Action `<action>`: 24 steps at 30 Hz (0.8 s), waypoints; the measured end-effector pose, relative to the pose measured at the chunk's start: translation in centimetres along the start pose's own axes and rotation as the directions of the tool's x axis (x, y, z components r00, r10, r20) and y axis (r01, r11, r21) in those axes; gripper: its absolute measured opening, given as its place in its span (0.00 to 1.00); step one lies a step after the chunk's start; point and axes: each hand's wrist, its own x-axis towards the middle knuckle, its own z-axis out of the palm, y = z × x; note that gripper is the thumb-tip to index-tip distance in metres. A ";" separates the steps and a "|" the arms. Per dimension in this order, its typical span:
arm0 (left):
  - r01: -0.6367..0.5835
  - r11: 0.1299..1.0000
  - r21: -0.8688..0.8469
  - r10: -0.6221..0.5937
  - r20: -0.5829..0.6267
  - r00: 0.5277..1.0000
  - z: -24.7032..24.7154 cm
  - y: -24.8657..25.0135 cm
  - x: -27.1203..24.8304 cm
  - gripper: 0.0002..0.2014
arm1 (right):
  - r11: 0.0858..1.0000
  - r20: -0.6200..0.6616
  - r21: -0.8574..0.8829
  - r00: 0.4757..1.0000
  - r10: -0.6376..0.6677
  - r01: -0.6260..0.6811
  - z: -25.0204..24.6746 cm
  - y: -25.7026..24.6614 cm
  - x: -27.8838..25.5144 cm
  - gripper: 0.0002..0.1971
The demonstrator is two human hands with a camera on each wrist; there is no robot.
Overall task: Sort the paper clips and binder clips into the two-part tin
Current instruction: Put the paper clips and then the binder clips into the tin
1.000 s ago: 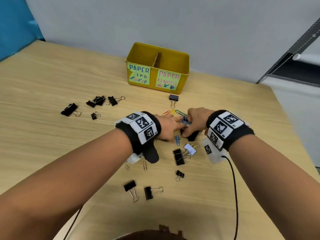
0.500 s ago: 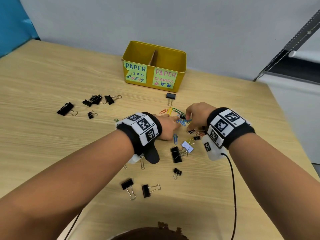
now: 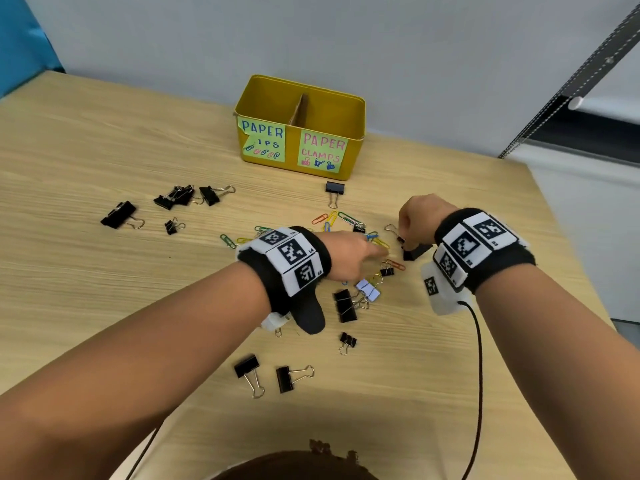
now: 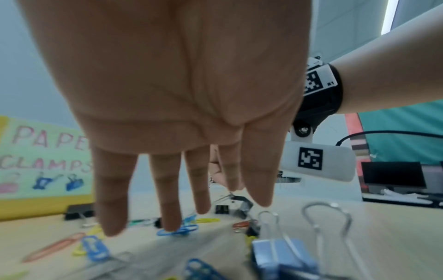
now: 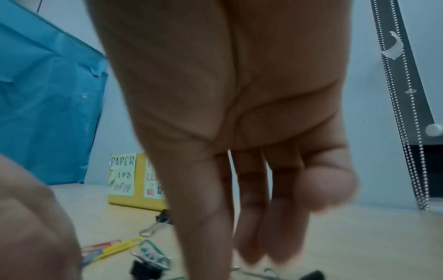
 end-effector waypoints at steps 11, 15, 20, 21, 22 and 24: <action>-0.128 0.990 -0.057 0.127 -0.018 0.992 1.1 1.0 -0.2 0.22 | 0.997 0.221 -0.041 0.974 -0.052 0.063 1.6 -0.6 -1.6 0.12; -0.140 0.959 -0.245 0.135 -0.037 0.990 1.8 1.1 -0.6 0.26 | 0.993 0.133 -0.112 0.991 -0.014 0.029 1.5 -0.7 -1.7 0.14; -0.014 0.971 -0.238 -0.023 -0.153 0.988 1.4 -0.7 -1.4 0.21 | 0.994 0.124 -0.077 0.990 -0.066 0.076 2.1 -2.0 -1.3 0.10; 0.000 0.982 -0.187 -0.025 -0.131 0.991 1.4 -0.8 -1.5 0.22 | 0.992 0.152 -0.069 0.984 -0.096 0.108 2.5 -2.4 -1.3 0.09; 0.002 0.989 -0.150 -0.015 -0.087 0.996 1.5 -0.7 -1.7 0.23 | 0.989 0.155 -0.048 0.979 -0.130 0.139 2.9 -2.9 -1.3 0.08; -0.022 0.992 -0.126 0.025 0.022 0.999 1.7 -0.3 -2.1 0.26 | 0.979 0.126 0.073 0.972 -0.198 0.190 3.1 -3.7 -1.2 0.08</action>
